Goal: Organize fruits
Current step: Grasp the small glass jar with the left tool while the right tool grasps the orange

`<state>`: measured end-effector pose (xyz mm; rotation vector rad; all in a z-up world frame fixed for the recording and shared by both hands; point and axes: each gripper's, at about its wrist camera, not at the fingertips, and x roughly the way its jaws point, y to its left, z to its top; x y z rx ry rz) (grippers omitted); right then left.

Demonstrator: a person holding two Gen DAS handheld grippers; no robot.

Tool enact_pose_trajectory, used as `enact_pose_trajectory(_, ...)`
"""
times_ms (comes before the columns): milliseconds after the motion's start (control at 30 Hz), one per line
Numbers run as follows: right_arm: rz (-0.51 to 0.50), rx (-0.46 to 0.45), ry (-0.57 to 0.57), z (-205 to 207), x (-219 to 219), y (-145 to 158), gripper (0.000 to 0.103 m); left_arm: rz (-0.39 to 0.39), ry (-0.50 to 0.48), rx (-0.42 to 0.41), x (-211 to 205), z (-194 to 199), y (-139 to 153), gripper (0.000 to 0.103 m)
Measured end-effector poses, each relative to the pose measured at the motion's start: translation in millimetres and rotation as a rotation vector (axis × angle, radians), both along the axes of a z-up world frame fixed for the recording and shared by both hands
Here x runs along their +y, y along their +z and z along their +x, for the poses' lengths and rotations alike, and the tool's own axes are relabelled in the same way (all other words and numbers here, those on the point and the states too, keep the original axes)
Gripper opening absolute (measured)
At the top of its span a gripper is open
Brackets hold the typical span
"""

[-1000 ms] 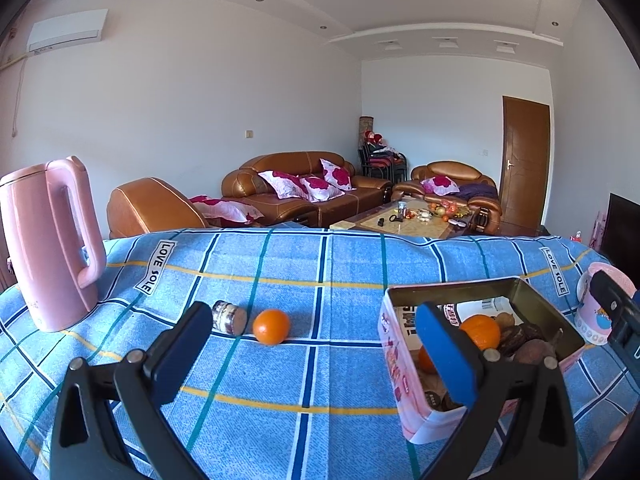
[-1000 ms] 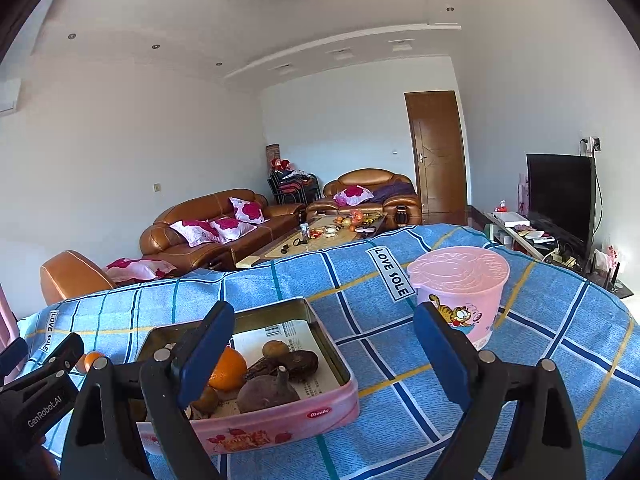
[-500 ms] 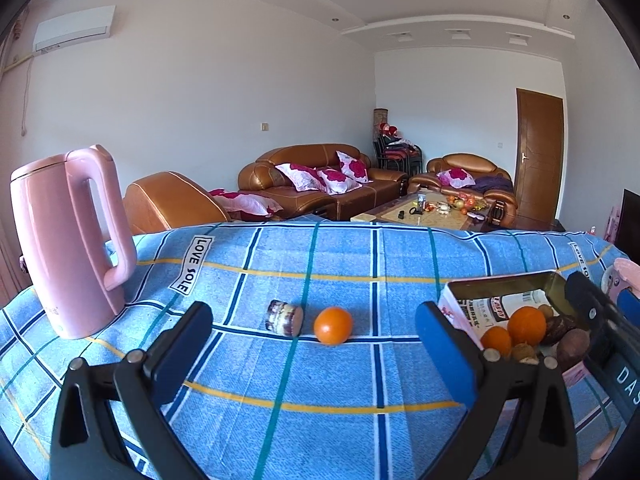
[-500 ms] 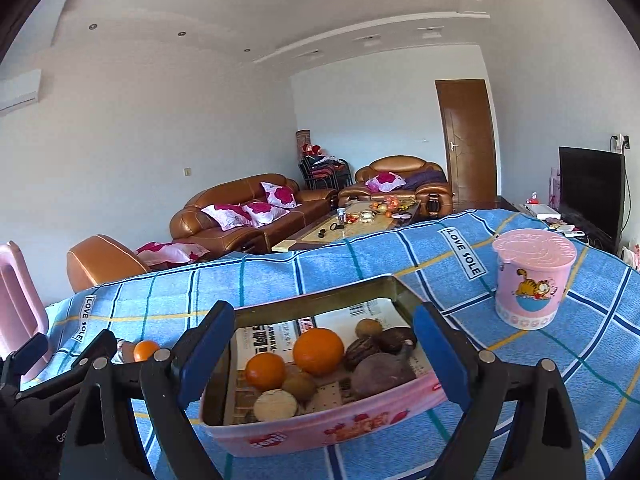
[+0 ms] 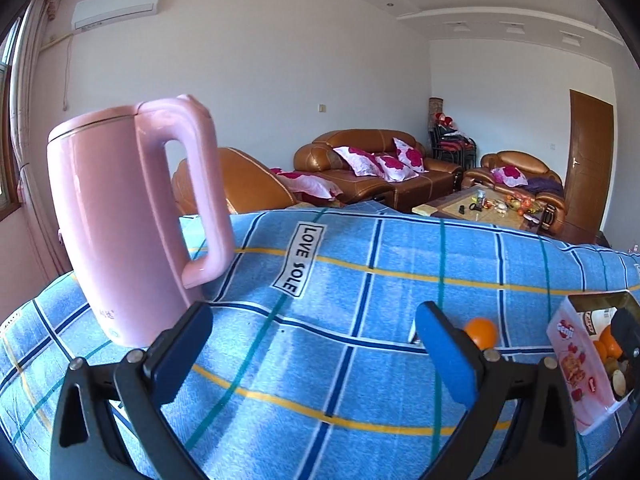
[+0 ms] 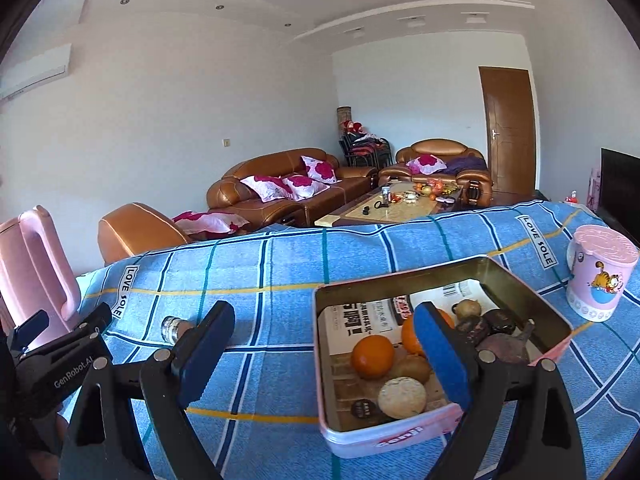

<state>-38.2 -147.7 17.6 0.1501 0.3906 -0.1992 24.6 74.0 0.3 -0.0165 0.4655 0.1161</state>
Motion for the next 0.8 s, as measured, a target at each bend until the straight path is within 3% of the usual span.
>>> enact_pose_trajectory(333,0.013,0.115,0.096,38,30,-9,0.091,-0.016,0.073,0.067,29,20,-8,0.103)
enact_pose_trajectory(567,0.047,0.254,0.168,80,50,-26,0.072,-0.025,0.091,0.105,38,27,-10,0.103)
enact_pose_trajectory(800,0.056,0.356,0.175,115,65,-40,0.062,-0.013,0.089,0.137,38,29,-11,0.103)
